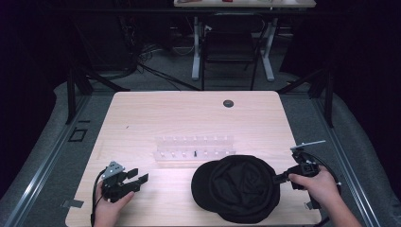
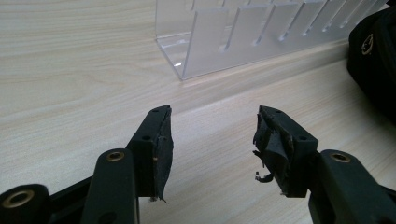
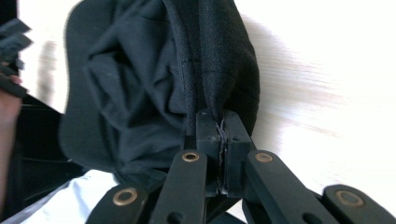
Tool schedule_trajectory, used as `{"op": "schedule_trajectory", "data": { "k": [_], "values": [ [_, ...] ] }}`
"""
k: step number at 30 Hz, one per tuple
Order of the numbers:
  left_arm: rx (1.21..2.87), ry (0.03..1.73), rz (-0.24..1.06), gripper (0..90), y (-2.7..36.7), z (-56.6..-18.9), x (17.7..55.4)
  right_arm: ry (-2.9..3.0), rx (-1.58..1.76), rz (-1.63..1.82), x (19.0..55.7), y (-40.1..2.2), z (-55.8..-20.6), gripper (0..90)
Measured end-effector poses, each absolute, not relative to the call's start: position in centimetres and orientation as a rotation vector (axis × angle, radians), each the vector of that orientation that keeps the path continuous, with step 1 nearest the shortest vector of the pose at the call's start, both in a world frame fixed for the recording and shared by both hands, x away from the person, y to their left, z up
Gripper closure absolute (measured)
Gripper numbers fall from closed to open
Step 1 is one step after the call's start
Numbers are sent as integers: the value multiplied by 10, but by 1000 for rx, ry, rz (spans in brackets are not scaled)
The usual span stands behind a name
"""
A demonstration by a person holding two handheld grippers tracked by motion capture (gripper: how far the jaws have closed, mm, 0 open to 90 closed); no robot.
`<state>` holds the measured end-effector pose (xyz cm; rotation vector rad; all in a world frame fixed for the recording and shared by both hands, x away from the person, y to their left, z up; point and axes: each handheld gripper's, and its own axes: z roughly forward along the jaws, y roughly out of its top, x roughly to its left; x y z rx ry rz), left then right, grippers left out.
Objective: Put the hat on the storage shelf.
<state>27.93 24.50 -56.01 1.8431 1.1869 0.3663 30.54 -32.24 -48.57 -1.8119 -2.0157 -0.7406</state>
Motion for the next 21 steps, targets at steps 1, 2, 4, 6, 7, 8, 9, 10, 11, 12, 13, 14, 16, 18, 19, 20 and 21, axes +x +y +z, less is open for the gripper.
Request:
{"op": "schedule_trajectory", "data": {
  "k": [1,2,4,6,7,8,9,10,11,12,13,14,16,18,19,20,21],
  "values": [
    [1843,1187,366,463,245,-560,279,-2016,-1812,-741,305,-322,-486,885],
    [1843,1187,366,463,245,-560,279,-1989,-1799,-776,305,-323,-482,885],
    [1843,1188,366,464,245,-560,279,-1954,-1803,-822,304,-321,-477,885],
    [1844,1187,364,464,245,-560,279,-1945,-1776,-835,303,-321,-472,885],
    [1844,1187,364,464,245,-560,279,-1945,-1776,-835,303,-321,-472,885],
    [1843,1189,365,464,245,-560,279,-1926,-1765,-874,302,-319,-469,886],
    [1842,1189,365,464,245,-560,279,-1920,-1755,-886,302,-319,-467,886],
    [1842,1189,365,464,245,-560,279,-1920,-1755,-886,302,-319,-467,886],
    [1842,1190,365,464,245,-560,279,-1912,-1746,-906,302,-318,-465,885],
    [1842,1190,365,464,245,-560,279,-1905,-1738,-921,302,-317,-463,885],
    [1846,1189,362,464,245,-560,279,-1893,-1731,-930,302,-316,-461,886],
    [1846,1190,363,464,246,-560,279,-1886,-1724,-951,302,-314,-459,886],
    [1855,1192,360,464,246,-560,279,-1869,-1704,-984,302,-312,-456,886],
    [1853,1192,360,464,246,-560,279,-1847,-1687,-1014,302,-308,-452,886],
    [1842,1192,366,464,246,-560,280,-1844,-1671,-1020,302,-307,-450,886],
    [1841,1193,365,464,246,-560,280,-1836,-1662,-1040,303,-305,-448,886],
    [1838,1193,363,464,246,-561,280,-1839,-1647,-1046,303,-304,-446,886]
  ]
}}
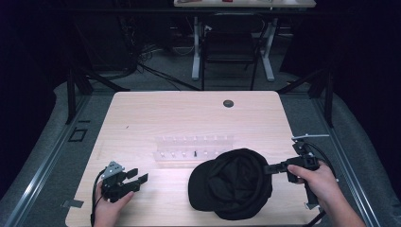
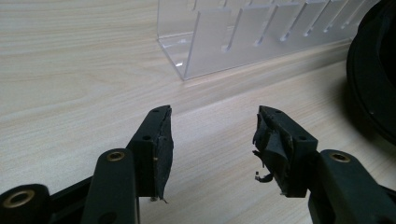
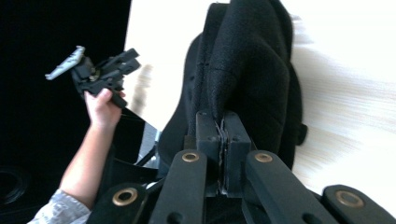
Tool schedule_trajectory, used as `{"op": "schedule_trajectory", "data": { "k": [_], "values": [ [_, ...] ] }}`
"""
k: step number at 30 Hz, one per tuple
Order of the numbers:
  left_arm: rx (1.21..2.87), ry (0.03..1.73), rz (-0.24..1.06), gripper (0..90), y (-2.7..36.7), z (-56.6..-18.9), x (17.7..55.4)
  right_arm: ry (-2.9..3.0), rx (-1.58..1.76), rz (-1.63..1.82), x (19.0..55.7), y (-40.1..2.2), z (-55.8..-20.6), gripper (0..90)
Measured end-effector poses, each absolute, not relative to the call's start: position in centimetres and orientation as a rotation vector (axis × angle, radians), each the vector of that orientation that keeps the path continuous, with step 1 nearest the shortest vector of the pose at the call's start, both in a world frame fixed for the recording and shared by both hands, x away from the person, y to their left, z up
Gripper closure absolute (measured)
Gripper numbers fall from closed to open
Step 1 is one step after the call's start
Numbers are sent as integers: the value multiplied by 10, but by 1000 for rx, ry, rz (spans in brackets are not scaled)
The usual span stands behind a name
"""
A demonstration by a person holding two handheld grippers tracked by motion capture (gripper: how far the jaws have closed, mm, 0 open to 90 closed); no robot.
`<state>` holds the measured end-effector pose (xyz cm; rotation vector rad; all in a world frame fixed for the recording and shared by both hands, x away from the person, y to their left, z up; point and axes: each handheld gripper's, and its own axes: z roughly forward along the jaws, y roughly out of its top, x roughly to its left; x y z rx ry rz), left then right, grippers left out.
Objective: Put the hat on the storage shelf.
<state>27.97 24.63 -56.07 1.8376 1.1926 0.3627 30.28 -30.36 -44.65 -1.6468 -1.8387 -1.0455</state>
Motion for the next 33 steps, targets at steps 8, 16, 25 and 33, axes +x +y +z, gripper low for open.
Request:
{"op": "schedule_trajectory", "data": {
  "k": [8,16,25,33],
  "values": [
    [1841,1194,359,462,246,-561,280,-1806,-1587,-1155,304,-290,-429,886],
    [1842,1194,356,462,247,-560,280,-1782,-1568,-1211,305,-285,-419,886],
    [1840,1192,360,462,247,-561,280,-1752,-1557,-1276,303,-283,-409,887],
    [1837,1195,361,462,247,-561,280,-1755,-1539,-1342,301,-282,-392,887]
  ]
}}
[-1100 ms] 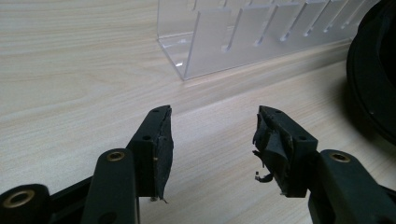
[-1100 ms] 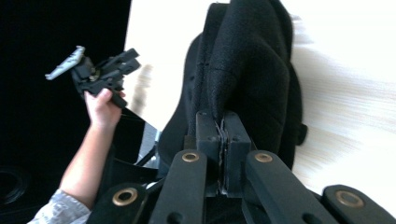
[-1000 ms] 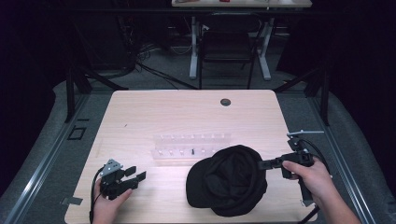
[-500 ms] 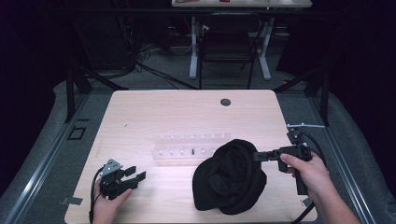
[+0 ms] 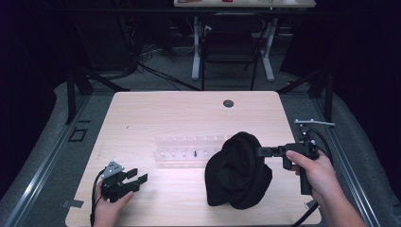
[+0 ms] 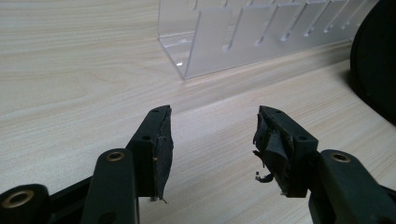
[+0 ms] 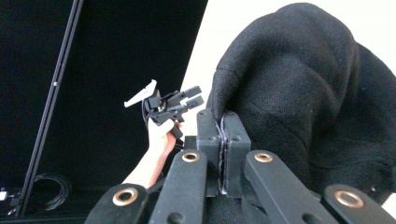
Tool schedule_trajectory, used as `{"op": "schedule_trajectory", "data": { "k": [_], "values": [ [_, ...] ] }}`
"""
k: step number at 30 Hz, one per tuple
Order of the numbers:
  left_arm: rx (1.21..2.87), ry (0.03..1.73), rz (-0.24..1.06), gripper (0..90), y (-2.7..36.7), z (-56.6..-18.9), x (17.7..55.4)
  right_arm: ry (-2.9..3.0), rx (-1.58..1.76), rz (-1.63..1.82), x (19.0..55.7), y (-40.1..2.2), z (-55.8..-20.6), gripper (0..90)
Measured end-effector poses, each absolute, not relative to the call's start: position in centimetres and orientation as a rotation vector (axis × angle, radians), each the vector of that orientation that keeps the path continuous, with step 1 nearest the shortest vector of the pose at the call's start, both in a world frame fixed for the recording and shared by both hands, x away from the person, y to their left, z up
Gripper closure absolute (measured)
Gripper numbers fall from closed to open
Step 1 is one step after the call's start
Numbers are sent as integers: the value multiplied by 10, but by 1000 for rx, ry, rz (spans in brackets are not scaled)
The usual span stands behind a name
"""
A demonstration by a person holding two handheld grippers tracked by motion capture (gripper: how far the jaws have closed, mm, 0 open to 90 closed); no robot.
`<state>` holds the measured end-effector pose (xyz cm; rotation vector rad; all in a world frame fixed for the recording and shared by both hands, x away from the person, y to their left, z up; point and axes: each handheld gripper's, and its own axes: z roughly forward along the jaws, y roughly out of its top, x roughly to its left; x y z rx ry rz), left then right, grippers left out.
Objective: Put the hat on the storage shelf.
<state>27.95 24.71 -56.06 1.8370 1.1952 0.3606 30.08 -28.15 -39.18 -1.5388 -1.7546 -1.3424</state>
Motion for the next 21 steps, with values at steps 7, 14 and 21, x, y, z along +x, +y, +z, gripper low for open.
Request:
{"op": "schedule_trajectory", "data": {
  "k": [7,14,21],
  "values": [
    [1840,1197,360,461,248,-560,280,-1760,-1547,-1373,300,-283,-383,887],
    [1836,1201,354,458,248,-560,280,-1743,-1553,-1417,300,-288,-370,887],
    [1834,1199,350,447,248,-560,279,-1736,-1549,-1447,298,-292,-358,887]
  ]
}}
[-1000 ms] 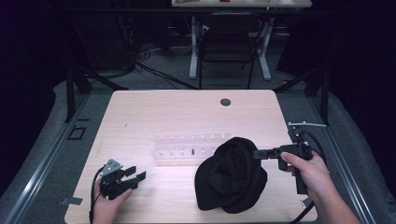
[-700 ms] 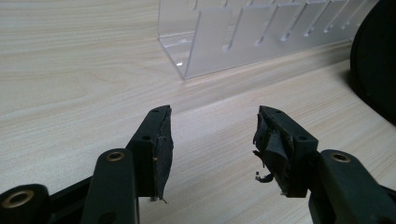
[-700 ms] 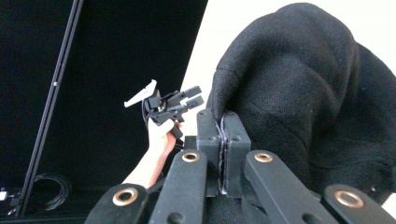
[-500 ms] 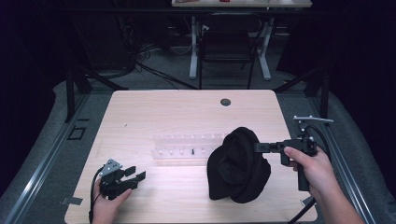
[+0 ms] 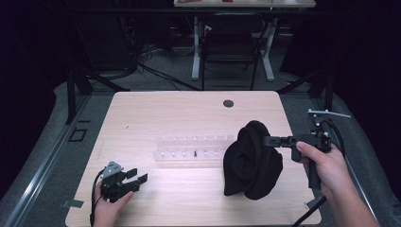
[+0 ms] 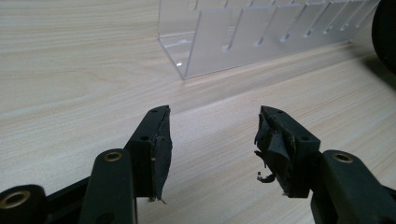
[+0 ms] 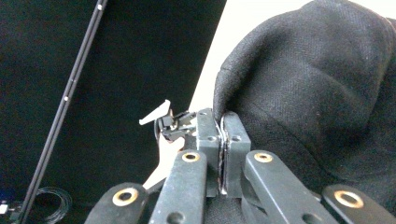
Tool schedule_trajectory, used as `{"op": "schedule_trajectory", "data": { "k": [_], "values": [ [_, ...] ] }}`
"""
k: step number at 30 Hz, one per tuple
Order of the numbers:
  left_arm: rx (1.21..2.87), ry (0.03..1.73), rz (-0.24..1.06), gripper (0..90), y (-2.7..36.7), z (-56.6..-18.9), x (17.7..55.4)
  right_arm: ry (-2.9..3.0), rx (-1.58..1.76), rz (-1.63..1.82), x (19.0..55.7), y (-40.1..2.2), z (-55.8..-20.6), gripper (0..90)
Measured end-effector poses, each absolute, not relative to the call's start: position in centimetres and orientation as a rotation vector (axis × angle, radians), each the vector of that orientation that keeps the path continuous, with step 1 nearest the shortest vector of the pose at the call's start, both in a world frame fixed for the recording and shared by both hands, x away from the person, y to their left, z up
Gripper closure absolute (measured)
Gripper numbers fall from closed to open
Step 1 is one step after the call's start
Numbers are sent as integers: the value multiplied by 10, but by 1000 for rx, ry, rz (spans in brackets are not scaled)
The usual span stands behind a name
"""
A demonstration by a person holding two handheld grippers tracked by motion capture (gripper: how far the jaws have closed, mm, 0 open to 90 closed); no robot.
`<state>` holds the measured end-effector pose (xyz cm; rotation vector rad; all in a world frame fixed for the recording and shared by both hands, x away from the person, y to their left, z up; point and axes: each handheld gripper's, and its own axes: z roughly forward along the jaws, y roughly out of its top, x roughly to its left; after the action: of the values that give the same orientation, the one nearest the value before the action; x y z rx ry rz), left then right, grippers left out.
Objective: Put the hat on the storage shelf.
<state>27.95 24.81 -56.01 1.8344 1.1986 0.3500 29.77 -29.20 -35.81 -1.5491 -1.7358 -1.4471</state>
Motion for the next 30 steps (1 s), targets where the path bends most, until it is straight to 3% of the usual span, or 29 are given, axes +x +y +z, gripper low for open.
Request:
{"op": "schedule_trajectory", "data": {
  "k": [30],
  "values": [
    [1820,1203,356,422,250,-560,279,-1744,-1519,-1518,305,-278,-312,886]
  ]
}}
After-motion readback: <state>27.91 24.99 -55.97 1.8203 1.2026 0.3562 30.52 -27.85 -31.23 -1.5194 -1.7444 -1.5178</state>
